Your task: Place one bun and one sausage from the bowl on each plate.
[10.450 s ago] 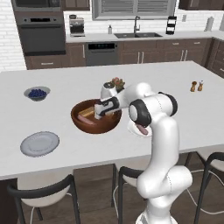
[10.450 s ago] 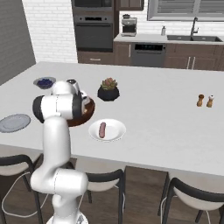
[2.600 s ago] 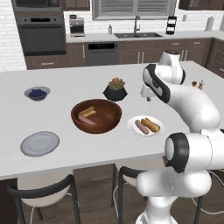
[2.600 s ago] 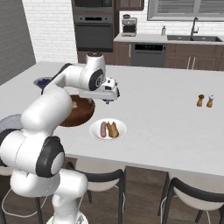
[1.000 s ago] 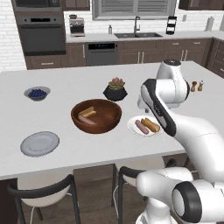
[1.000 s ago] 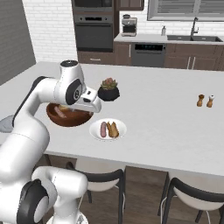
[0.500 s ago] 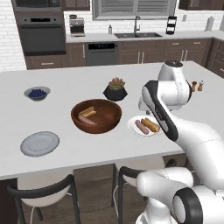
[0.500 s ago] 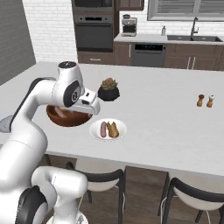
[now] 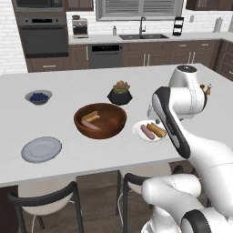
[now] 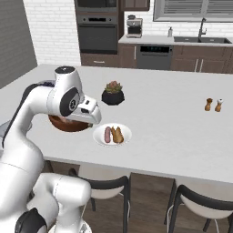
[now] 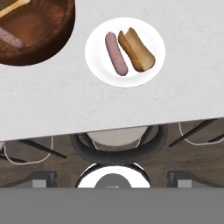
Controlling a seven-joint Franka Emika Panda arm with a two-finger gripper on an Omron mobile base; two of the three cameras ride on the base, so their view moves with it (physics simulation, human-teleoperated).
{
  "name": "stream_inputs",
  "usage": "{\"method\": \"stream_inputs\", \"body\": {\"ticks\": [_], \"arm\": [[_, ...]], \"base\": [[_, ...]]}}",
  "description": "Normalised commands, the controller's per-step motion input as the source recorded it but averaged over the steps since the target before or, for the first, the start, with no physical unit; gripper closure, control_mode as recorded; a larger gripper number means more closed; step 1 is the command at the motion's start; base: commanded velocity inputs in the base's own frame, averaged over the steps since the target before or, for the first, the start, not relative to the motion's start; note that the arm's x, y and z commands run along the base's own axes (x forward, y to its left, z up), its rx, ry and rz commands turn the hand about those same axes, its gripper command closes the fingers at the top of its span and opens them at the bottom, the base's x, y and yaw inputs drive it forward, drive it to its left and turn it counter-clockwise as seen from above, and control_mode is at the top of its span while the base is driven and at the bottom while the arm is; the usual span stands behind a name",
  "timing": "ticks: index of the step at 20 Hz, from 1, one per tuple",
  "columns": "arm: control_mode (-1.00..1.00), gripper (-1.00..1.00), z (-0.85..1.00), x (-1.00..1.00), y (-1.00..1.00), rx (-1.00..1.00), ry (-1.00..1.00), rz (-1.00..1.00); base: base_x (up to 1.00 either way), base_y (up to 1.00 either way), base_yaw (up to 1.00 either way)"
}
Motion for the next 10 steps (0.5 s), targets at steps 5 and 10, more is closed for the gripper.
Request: {"method": "stream_inputs", "body": {"ticks": [5,10], "arm": [[-1.00,-1.00,0.00,-0.69,0.00,0.00,-0.03,0.00],[-1.00,-1.00,0.00,-0.50,0.00,0.00,-0.01,0.00]], "base": [[0.00,0.00,0.00],[0.00,0.00,0.00]]}}
